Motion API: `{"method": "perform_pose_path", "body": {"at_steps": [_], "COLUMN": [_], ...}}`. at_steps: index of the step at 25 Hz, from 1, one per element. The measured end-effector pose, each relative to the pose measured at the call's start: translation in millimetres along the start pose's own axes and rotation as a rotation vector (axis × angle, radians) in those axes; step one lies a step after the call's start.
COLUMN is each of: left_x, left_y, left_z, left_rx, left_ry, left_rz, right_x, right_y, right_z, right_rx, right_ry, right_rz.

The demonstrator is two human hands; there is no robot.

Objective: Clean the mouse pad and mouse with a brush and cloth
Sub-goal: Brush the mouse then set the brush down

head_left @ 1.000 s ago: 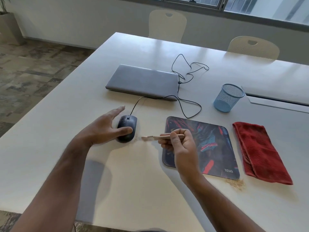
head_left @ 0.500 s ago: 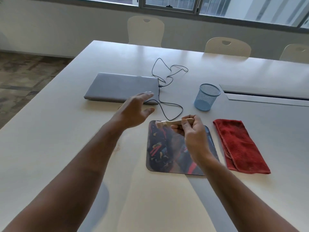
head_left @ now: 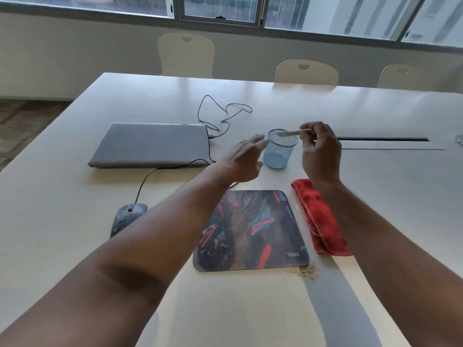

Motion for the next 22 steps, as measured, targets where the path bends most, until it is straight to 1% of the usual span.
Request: {"method": "perform_pose_path", "body": {"at_steps": [2, 5, 9, 13, 17, 22], "left_x": [-8, -17, -23, -23, -22, -19], "left_y": [9, 21, 28, 32, 34, 37], "left_z": [7, 9, 8, 5, 3, 2], "left_rx": [-0.029, -0.088, -0.140, -0.152, -0.156, -0.136], "left_ry": [0.040, 0.030, 0.034, 0.058, 0.056, 0.037], "left_rz": [0.008, -0.026, -0.100, -0.138, -0.147, -0.140], "right_x": [-11, -18, -19, -18, -13, -12], "right_y": [8, 21, 36, 44, 46, 44], "right_z": [5, 13, 22, 26, 32, 38], "right_rx": [0.062, 0.158, 0.288, 0.364, 0.397, 0.405], "right_ry": [-0.093, -0.198, -0.265, -0.327, -0.344, -0.307], "right_rz": [-0.056, -0.147, -0.280, -0.385, -0.468, -0.572]}}
Point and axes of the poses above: each hand's wrist, its own x-axis away from the middle knuckle, its own y-axis out of the palm, z = x × y, the point moved 1 cm from there along -x, towards the middle knuckle, and after that the axes turned 15 degrees about z, right-handed, at the moved point
